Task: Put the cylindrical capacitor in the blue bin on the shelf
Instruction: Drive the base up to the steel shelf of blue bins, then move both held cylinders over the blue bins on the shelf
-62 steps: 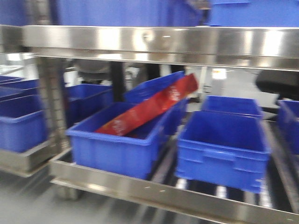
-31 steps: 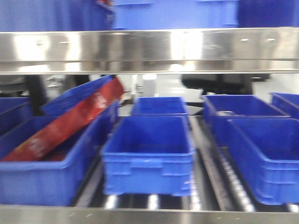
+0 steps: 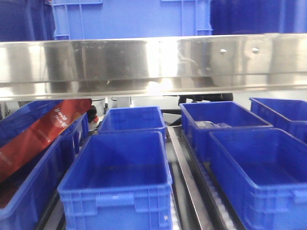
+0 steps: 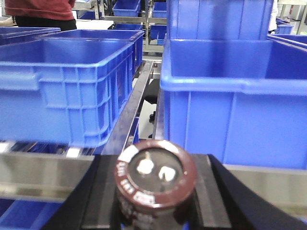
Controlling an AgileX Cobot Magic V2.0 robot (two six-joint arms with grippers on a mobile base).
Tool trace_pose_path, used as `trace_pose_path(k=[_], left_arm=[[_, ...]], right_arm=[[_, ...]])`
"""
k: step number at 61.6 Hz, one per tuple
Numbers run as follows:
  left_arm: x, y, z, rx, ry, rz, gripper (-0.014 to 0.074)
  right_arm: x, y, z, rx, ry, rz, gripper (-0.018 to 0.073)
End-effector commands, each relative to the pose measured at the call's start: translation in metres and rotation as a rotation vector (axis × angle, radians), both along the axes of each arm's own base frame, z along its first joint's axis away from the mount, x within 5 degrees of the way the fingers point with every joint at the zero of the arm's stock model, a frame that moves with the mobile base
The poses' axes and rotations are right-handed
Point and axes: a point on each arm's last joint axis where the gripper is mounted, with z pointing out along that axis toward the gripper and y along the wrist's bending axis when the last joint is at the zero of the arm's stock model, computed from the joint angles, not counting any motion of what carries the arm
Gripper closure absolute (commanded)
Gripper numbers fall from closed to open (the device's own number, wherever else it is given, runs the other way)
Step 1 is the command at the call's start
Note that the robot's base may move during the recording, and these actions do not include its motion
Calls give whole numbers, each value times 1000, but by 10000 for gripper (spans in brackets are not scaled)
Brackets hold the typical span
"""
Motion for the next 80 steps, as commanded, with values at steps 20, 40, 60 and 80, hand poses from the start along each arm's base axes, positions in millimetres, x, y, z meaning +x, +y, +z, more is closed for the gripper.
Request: trace_pose_path(k=[20,40,60,80], left_arm=[[-1,-1,4,-13,-32,-7,707],[-1,-1,4,-13,-32,-7,707],[-1,-1,4,-13,-32,-7,707],[-1,-1,4,-13,-32,-7,707]], right_arm=[[-2,-1,5,-6,-37,-4,721],[-2,-1,5,-6,-37,-4,721],[-2,-1,5,-6,-37,-4,721],[-2,-1,5,-6,-37,-4,721]])
